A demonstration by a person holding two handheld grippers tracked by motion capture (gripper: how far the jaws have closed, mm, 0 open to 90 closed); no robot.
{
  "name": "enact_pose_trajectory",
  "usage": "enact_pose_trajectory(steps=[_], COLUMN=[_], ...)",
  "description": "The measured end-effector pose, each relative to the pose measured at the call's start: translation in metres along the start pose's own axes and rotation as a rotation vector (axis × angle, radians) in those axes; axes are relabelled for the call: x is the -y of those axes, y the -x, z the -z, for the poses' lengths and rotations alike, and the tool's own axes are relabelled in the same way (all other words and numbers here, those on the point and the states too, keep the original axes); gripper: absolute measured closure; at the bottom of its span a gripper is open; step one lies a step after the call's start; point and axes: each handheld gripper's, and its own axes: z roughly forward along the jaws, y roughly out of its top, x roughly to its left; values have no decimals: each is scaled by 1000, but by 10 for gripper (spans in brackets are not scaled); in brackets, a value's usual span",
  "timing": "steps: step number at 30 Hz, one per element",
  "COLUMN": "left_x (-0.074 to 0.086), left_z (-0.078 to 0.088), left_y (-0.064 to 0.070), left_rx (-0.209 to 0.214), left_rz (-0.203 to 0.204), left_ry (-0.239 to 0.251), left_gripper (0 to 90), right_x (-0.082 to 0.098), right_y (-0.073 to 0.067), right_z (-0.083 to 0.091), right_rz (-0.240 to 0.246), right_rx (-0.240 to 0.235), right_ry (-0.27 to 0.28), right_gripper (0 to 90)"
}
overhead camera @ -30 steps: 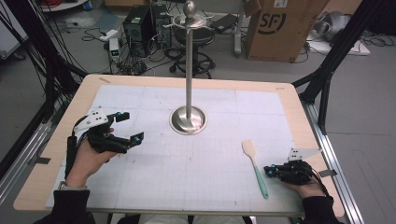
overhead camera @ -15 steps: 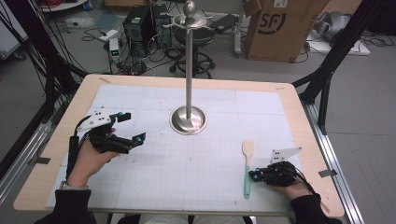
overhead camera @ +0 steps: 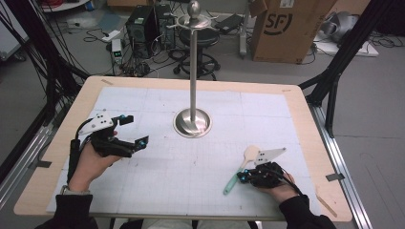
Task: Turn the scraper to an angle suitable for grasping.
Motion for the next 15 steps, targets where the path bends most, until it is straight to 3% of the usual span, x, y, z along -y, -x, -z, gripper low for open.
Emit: enact_pose_trajectory(steps=[9,15], left_x=[1,2], left_z=[1,0], left_y=[1,0], left_rx=[-5,-4], left_rz=[-6,-5], left_ry=[-4,-13], left_gripper=[17,17], right_x=[-33,-39], right_y=[-5,-2], right_z=[-35,-41], right_rz=[9,5], right_rx=[59,34], right_ry=[3,-3], right_gripper=[900,900])
